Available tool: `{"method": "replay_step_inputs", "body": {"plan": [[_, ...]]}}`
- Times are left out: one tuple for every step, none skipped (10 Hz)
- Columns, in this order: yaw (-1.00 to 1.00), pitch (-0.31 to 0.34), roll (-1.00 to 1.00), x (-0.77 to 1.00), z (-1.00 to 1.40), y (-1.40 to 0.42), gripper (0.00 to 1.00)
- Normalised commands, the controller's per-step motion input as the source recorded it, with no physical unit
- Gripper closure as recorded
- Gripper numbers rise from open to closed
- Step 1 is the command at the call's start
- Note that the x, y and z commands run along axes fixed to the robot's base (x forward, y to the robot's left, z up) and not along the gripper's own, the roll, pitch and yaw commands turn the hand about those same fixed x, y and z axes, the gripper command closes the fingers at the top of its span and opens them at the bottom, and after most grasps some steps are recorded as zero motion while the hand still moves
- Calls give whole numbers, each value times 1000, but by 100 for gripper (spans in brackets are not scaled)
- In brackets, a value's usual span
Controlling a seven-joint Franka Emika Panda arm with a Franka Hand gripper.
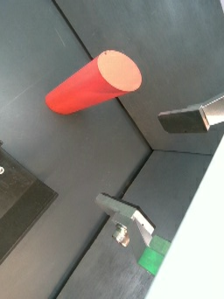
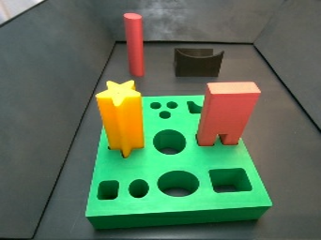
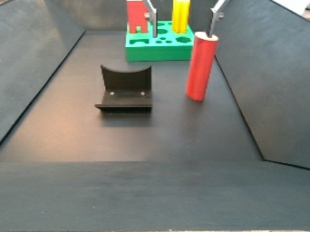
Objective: Pick up the oval object. Move up. Move to above the board. Insert the oval object.
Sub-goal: Pick up the oval object.
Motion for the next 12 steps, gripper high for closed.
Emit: {"method": "replay_step_inputs", "body": {"plan": [[0, -26, 0, -29, 0, 0, 0], [0, 0, 0, 0, -29, 0, 0], [0, -66, 0, -429, -86, 57, 0], [3, -73, 0, -546, -46, 69, 0], [11, -56, 0, -397, -34, 14, 0], [6, -66, 0, -457, 0, 34, 0], [57, -83, -53, -351, 0, 0, 0], [117, -79, -70, -243, -29, 0, 0], [94, -77, -79, -246, -37, -6, 0], [123, -70, -60, -229, -63, -43, 0], [289, -51, -7, -131, -160, -100, 0], [383, -50, -4, -83, -160, -131, 0]]}}
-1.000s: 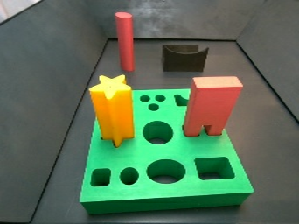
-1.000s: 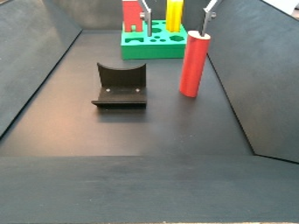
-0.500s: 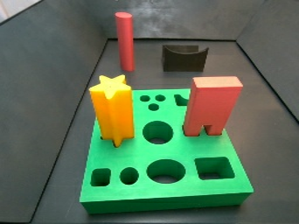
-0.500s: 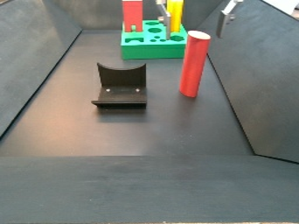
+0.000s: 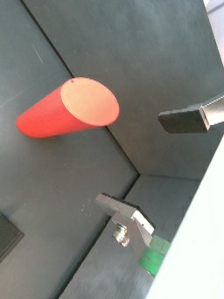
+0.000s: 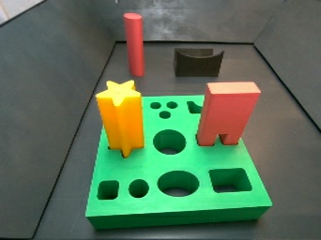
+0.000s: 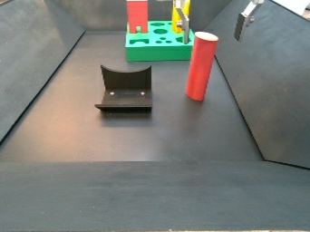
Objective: Pick up the oval object. Move up. Move to above the board. Insert the oval object.
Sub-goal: Pick up the oval object.
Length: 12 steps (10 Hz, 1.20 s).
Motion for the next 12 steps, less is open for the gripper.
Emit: {"method": "replay_step_inputs", "body": {"plan": [[431, -46, -20, -31, -140, -171, 0], [477, -50, -34, -26, -106, -180, 0], [466, -43, -39, -3, -94, -166, 0], [471, -44, -29, -23, -89, -180, 0], [463, -50, -61, 0, -100, -220, 0], [491, -60, -91, 0, -226, -269, 0], [491, -63, -111, 0, -297, -274, 0], [483, -69, -133, 0, -386, -286, 0], [463, -80, -141, 0, -394, -269, 0], [503, -83, -163, 0, -403, -254, 0], [546, -89, -190, 0, -337, -200, 0], [589, -100, -236, 0, -526, -120, 0]]}}
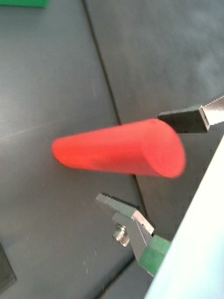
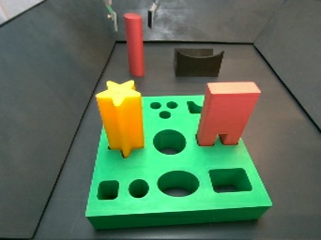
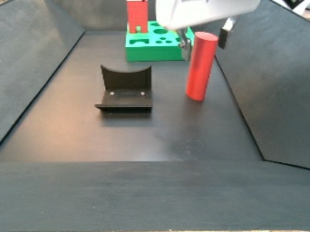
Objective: Pick up the oval object. Move up. Move to above the board. Insert the oval object.
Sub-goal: Pick up the oval object.
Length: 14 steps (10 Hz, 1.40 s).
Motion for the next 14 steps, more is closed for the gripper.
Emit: {"method": "replay_step_inputs", "body": {"plan": [[500, -96, -170, -11, -129, 0, 0], [0, -4, 24, -37, -3, 0, 0], [0, 0, 0, 0, 0, 0, 0], [0, 0, 0, 0, 0, 0, 100], [0, 0, 0, 0, 0, 0, 100], [0, 0, 0, 0, 0, 0, 100], [0, 0, 0, 0, 0, 0, 100], [0, 0, 0, 0, 0, 0, 100], [0, 0, 0, 0, 0, 0, 100], [0, 0, 0, 0, 0, 0, 100], [0, 0, 0, 0, 0, 0, 100], [0, 0, 0, 0, 0, 0, 100], [0, 0, 0, 0, 0, 0, 100], [0, 0, 0, 0, 0, 0, 100]]}}
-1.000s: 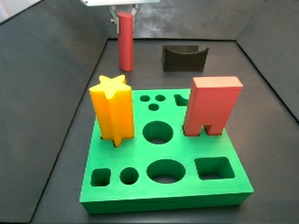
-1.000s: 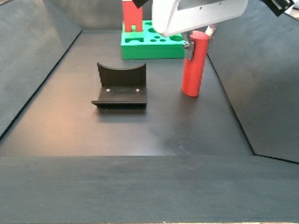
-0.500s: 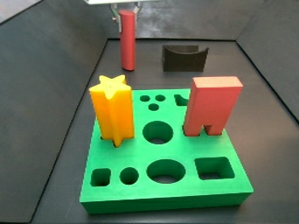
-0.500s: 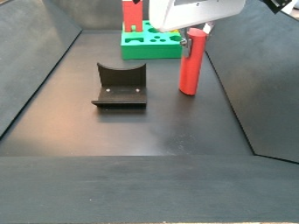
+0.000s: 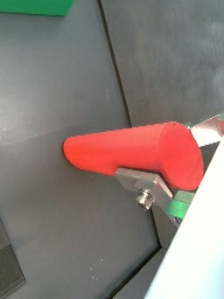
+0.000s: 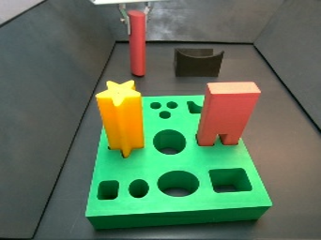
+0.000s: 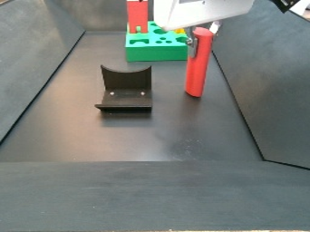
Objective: Pick up the oval object. Move up. Move to above the board. Insert the oval object.
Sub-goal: Move up, then move to above the board.
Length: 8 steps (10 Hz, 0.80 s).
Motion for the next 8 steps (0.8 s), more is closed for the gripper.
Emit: {"method": "replay_step_inputs", "body": {"plan": [[0, 0, 0, 0, 833, 0, 100], [10, -4, -1, 23, 833, 25, 100], [13, 20, -20, 6, 719, 15, 100], [13, 33, -47, 8, 540, -3, 100], [13, 41, -67, 7, 395, -8, 100], [12, 45, -77, 7, 294, -9, 100], [-256, 323, -190, 129, 1000, 301, 100], [-254, 325, -199, 137, 1000, 312, 100]]}}
